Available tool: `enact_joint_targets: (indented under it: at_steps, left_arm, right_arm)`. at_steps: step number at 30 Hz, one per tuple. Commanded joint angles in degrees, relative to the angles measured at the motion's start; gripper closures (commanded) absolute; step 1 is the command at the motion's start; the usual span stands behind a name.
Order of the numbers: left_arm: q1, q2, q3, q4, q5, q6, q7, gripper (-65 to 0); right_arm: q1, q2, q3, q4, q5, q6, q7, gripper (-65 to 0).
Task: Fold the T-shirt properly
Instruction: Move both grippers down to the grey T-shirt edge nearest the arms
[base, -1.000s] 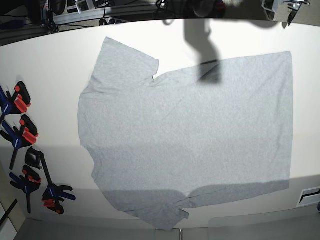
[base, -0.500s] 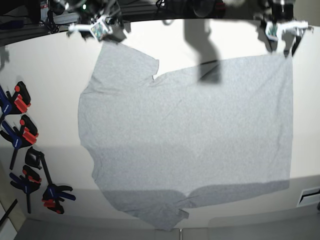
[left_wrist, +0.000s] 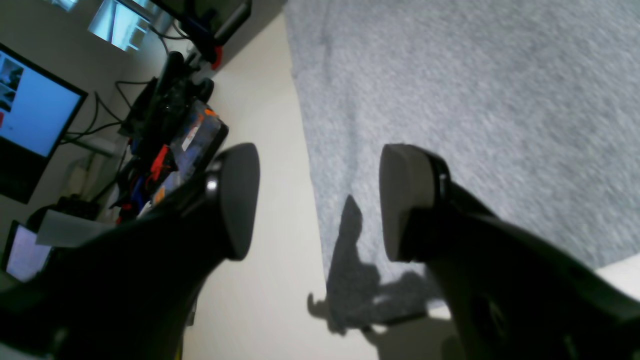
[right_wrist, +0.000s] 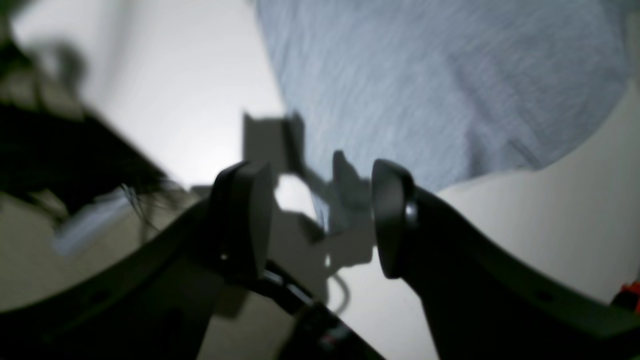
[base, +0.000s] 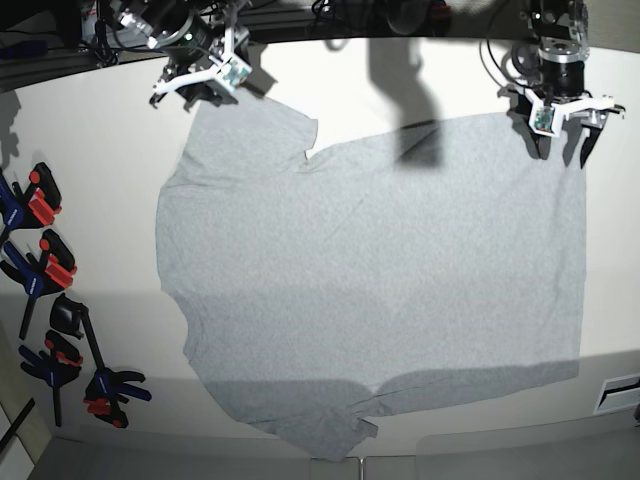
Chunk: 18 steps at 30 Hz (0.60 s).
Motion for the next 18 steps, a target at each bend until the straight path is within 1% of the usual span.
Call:
enact_joint_targets:
  at_steps: [1, 3, 5, 10, 12, 16, 17, 18]
  left_arm:
    - [0.0, -0.5, -0.3, 0.9, 0.5, 1.3, -1.1, -34.5]
    - [0.0, -0.5, -0.3, 0.9, 0.5, 1.4, -1.6, -34.5]
    - [0.0, -0.3, -0.3, 0.9, 0.5, 1.4, -1.9, -34.5]
    - [0.0, -0.2, -0.3, 0.9, 0.5, 1.4, -1.9, -34.5]
    - [0.0, -0.2, -0.3, 0.9, 0.5, 1.4, -1.8, -34.5]
    - [0.0, -0.2, -0.3, 0.9, 0.5, 1.4, -1.8, -34.5]
    - [0.0, -0.2, -0.3, 0.9, 0.5, 1.3, -1.7, -34.5]
    - [0.1, -0.2, -0.3, 0.9, 0.5, 1.3, -1.2, -34.5]
  right_arm:
    - [0.2, 0.7, -0.8, -0.5, -1.3, -2.2, 2.3, -29.7]
    - [1.7, 0.7, -2.7, -3.8, -4.9, -3.9, 4.7, -29.7]
    - [4.2, 0.4, -4.7, -7.8, -7.1, -4.6, 4.9, -29.7]
    - [9.6, 0.5, -9.3, -16.1, -10.1, -4.7, 4.7, -29.7]
    - [10.7, 0.6, -10.4, -17.8, -11.3, -4.7, 4.2, -29.7]
    - [10.7, 1.2, -10.7, -18.5, -12.6, -4.7, 3.2, -29.7]
    - [10.7, 1.6, -10.7, -18.5, -12.6, -4.7, 2.7, -28.7]
    - [10.7, 1.9, -10.7, -18.5, -12.6, -4.7, 2.4, -24.5]
